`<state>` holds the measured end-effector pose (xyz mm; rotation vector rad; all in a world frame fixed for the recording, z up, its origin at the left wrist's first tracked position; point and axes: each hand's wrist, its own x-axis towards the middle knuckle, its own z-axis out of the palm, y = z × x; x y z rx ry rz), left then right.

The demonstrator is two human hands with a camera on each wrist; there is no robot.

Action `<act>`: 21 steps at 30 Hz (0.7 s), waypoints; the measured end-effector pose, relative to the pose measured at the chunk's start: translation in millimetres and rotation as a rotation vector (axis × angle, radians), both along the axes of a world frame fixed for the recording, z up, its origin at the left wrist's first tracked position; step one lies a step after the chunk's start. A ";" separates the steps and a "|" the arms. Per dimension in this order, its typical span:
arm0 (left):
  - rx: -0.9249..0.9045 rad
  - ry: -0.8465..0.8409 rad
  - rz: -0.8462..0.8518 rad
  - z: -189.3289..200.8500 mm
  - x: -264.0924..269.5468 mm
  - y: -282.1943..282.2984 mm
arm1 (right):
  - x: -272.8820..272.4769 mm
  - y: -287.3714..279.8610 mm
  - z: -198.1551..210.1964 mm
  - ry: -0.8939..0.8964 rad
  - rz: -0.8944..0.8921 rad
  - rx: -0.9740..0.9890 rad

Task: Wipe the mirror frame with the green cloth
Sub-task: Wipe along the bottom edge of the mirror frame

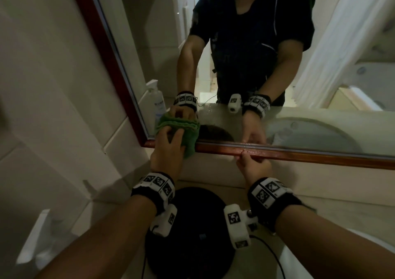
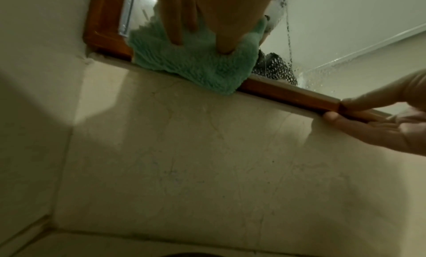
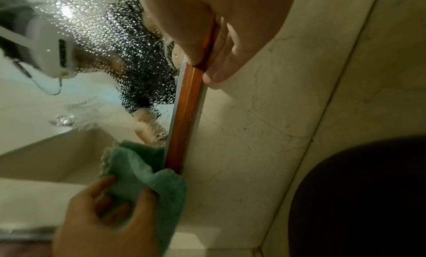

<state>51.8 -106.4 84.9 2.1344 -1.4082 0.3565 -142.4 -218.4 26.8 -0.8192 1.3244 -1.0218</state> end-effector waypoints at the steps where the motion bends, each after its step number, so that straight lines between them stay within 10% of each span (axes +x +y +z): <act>1: -0.017 -0.040 -0.002 0.1 -1.7 -1.8 | 0.2 0.5 3.0 0.018 0.013 -0.001; 13: -0.347 -0.531 -0.211 7.8 -16.6 -41.6 | 0.3 9.8 30.0 0.056 0.073 -0.015; 21: -0.351 -0.542 -0.285 44.5 -16.1 -44.7 | 6.4 14.0 43.1 -0.142 0.039 0.072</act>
